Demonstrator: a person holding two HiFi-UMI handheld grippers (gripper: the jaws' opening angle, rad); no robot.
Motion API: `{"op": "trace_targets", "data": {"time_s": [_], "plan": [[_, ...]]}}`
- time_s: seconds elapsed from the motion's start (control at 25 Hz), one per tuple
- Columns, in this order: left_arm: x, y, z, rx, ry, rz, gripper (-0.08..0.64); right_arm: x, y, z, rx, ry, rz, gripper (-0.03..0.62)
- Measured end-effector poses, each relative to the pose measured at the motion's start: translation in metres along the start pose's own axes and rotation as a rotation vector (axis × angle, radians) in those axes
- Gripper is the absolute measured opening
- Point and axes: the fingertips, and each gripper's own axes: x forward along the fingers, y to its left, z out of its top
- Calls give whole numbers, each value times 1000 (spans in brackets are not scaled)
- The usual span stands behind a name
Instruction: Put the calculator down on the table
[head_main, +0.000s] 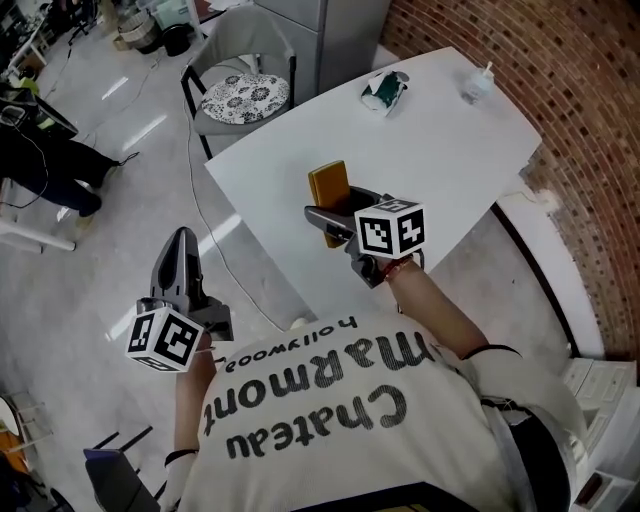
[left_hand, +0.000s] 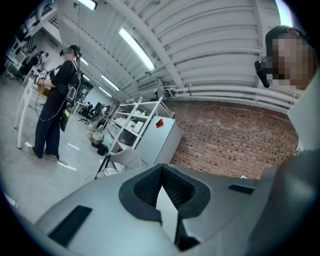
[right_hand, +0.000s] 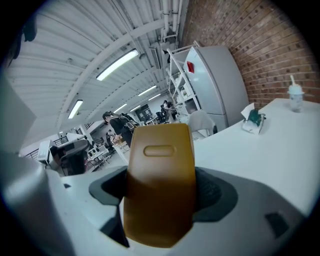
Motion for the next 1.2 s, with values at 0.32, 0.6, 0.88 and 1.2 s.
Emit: {"op": "trace_targets", "data": {"time_s": [0.32, 0.6, 0.88, 1.2], "plan": [[15, 15, -3, -24, 8, -25, 2, 25, -11, -34, -41, 112, -50, 405], [14, 42, -5, -54, 10, 14, 2, 44, -20, -57, -22, 197, -76, 405], [14, 55, -12, -79, 12, 22, 2, 53, -27, -80, -93, 275, -117, 405], [14, 59, -13, -87, 13, 33, 2, 57, -36, -93, -153, 331, -152, 405]]}}
